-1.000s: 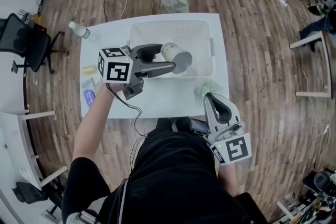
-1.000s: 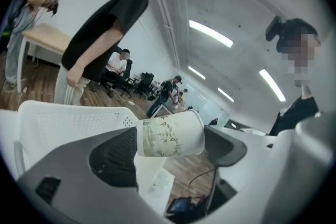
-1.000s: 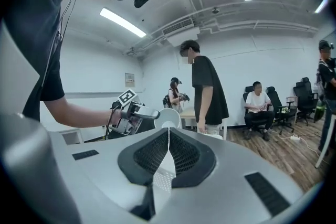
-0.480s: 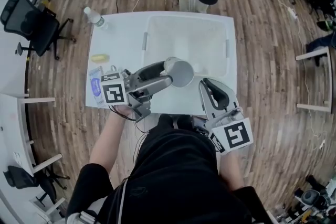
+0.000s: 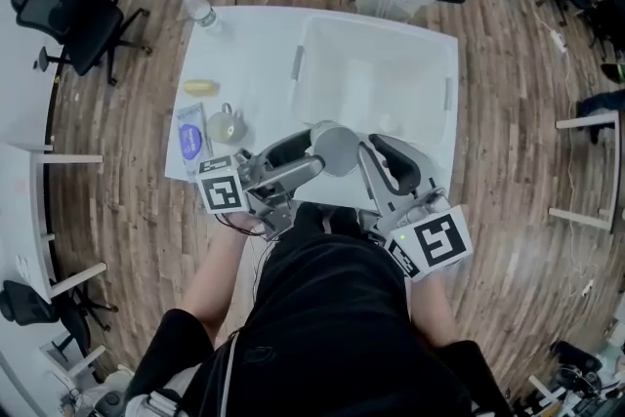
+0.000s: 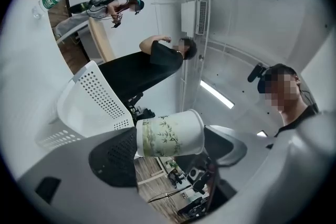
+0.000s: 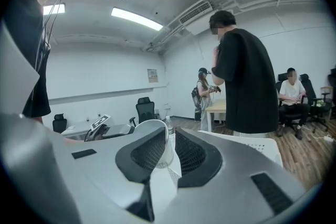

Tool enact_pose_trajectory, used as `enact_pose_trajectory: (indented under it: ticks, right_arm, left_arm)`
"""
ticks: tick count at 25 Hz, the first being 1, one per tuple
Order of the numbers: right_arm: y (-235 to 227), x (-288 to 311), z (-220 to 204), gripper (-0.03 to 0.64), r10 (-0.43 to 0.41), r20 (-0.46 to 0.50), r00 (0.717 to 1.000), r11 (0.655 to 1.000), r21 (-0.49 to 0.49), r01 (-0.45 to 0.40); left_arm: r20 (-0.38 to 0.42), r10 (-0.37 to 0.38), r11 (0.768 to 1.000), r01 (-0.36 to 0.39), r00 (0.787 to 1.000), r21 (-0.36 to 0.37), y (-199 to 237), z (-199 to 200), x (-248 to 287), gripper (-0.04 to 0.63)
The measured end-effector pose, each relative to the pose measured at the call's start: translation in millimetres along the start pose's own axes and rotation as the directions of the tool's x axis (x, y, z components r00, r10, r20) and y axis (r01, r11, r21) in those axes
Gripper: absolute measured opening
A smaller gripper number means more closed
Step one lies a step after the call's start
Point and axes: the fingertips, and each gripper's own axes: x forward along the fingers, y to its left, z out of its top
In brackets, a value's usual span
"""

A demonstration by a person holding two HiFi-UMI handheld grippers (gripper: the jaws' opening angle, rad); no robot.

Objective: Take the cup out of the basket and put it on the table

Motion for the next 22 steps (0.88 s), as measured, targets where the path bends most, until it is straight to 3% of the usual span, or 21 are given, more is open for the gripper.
enact_pose_trajectory:
  ticks: [7, 14, 18, 22]
  right_arm:
    - [23, 26, -15, 0.041, 0.069, -0.067, 0.995, 0.997, -0.025, -0.071]
    - [43, 54, -35, 0.029, 0.142, -0.134, 0.981, 0.989, -0.025, -0.146]
    - [52, 73, -45, 0.029, 0.167, -0.16, 0.973, 0.986, -0.004, -0.169]
    - [62, 96, -66, 0.029, 0.192, -0.192, 0.962, 0.981, 0.024, -0.191]
  left_arm:
    - [0.052, 0.042, 0.999, -0.041, 0.998, -0.024, 9, -6, -28, 0.397]
    - [0.069, 0.143, 0.99, -0.141, 0.987, -0.026, 29, -21, -65, 0.397]
    - [0.106, 0.243, 0.97, -0.239, 0.964, -0.048, 46, -28, -101, 0.397]
    - [0.135, 0.36, 0.933, -0.358, 0.923, -0.045, 59, -39, -138, 0.396]
